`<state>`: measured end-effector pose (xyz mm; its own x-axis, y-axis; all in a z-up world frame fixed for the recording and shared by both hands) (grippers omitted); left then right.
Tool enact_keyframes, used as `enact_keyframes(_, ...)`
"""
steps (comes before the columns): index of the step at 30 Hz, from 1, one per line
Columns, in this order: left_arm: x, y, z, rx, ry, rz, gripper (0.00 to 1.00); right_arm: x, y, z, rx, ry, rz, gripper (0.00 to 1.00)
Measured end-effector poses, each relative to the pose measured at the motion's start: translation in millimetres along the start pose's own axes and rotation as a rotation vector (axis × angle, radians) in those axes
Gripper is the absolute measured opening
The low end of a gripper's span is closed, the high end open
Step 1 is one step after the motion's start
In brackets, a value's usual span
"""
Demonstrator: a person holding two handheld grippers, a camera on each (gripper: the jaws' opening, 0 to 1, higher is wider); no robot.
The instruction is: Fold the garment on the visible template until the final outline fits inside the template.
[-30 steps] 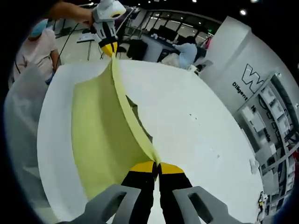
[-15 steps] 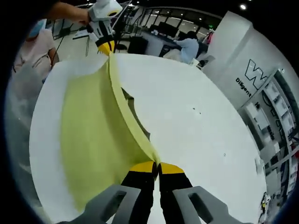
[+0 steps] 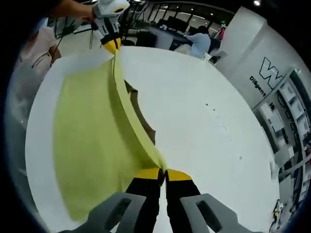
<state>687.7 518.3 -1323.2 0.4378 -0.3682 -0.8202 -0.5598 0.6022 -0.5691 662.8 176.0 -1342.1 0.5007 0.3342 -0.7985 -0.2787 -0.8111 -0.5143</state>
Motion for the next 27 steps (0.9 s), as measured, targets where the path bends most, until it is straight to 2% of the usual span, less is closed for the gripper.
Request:
enact_keyframes(7,11.8,0.9,1.6,-0.014,0.003,0.010,0.01,9.0,8.5,-10.4,0.007,0.013,0.042,0.00)
enact_keyframes(19,27.2,4.9,6.9,-0.067,-0.012,0.012,0.01,10.7,13.2,-10.1,0.047,0.003,0.040,0.00)
enact_keyframes(27,26.5,-8.8,15.7,-0.057,-0.063,-0.058,0.00,2.4,9.3,-7.7,0.108,0.054,0.008,0.01)
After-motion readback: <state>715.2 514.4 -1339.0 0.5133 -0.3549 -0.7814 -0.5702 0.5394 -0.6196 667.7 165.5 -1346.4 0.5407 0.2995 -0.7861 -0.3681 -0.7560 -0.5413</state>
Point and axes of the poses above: the point that each gripper's makers call its tool centre point, and the gripper's own axes: x roughly forward along the fingers, z roughly to its left, y roughly out of its underside, the point moved 7 cm from there along -x, roughly backward along the fingers, and after that the axes turned 1 degree about -y, right-handed, at the moved point
